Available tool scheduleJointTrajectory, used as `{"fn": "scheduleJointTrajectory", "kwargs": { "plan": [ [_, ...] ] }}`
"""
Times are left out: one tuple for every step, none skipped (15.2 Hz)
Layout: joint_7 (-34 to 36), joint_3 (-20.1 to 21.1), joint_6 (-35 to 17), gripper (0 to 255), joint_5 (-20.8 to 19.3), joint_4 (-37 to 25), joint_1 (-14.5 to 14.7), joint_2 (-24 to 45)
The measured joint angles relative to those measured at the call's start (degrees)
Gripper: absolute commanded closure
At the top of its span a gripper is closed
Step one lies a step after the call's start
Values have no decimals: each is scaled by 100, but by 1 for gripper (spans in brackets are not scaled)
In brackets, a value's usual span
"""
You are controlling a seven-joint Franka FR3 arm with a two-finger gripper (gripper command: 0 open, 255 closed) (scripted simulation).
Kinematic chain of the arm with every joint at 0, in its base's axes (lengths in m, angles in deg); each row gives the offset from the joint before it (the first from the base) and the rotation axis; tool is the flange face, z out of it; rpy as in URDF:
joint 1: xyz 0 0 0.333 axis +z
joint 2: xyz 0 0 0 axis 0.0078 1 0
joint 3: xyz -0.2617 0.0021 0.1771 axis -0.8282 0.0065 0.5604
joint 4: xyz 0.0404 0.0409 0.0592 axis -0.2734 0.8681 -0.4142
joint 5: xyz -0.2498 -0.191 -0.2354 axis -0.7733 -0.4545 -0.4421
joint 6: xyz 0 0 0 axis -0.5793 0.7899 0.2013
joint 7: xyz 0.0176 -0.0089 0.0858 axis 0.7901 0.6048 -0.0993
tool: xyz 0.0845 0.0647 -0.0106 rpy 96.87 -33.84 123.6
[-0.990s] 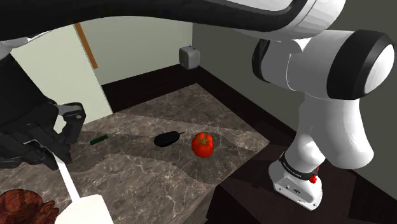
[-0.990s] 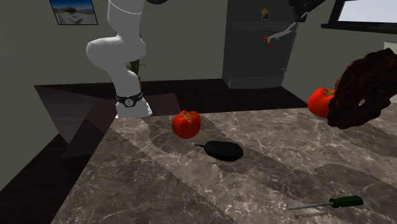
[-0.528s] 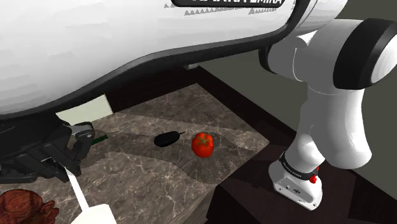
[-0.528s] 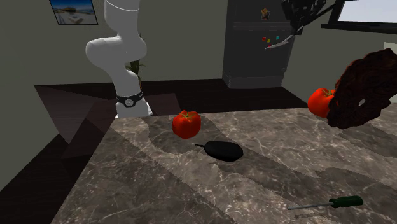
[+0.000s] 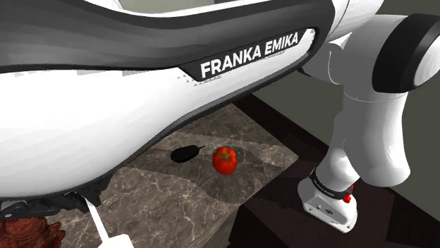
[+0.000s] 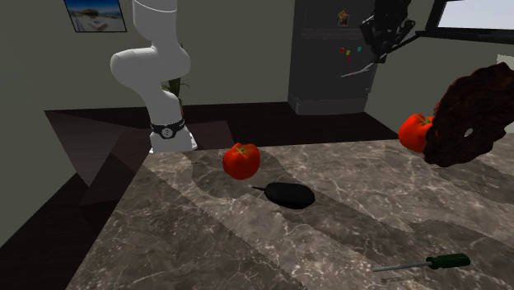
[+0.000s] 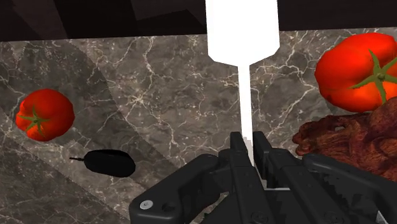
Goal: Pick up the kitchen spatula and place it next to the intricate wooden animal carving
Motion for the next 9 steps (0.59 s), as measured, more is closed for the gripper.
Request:
{"fn": "scheduleJointTrajectory", "kwargs": {
  "plan": [
    [-1,1,-87,255,11,112,-35,-25],
    [4,-2,-144,255,9,167,-46,-22],
    [15,-3,-227,255,11,259,-64,-29],
    [32,-2,-312,255,14,358,-79,-41],
    [40,0,-407,255,21,476,-107,-62],
    [50,5,-502,255,38,610,-141,-102],
    [67,0,-585,255,27,682,-145,-87],
    [71,-8,-635,255,13,709,-146,-62],
    [85,-15,-711,255,0,772,-149,-42]
  ]
}}
